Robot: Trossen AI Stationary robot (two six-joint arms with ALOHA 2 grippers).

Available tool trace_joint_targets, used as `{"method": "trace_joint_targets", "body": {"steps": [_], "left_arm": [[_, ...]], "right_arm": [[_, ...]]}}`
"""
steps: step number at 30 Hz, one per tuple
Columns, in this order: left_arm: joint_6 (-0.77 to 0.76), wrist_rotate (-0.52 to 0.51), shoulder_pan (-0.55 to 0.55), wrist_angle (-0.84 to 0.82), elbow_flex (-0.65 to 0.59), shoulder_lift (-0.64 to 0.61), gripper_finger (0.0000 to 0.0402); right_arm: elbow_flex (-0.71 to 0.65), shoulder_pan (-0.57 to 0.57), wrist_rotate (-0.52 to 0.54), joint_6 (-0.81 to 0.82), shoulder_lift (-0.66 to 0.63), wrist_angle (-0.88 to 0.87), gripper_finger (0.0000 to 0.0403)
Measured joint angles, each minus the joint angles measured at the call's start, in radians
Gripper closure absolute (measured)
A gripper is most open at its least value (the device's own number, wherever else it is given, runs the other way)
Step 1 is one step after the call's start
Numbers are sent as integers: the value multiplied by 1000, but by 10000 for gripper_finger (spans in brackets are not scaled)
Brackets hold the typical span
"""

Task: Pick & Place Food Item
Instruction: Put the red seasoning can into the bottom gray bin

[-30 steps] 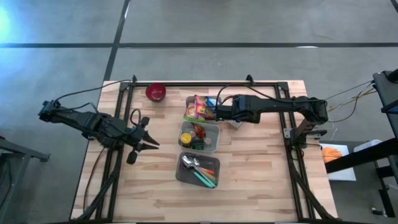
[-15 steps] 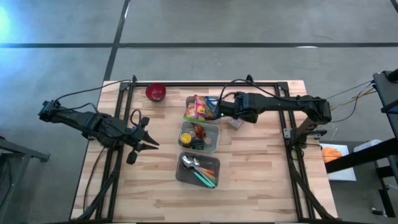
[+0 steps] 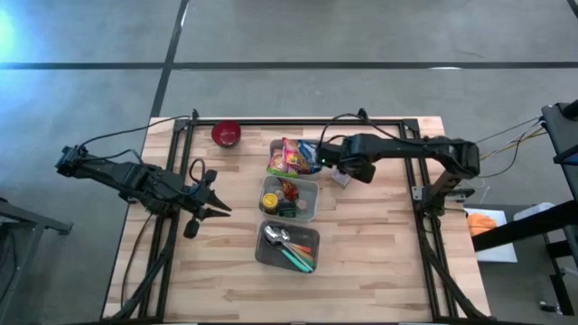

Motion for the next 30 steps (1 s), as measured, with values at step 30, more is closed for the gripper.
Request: {"method": "trace_joint_targets", "body": {"steps": [30], "left_arm": [[0, 0, 0, 0, 0, 0, 335]], "right_arm": [[-265, -96, -98, 93, 1, 246, 60]]}}
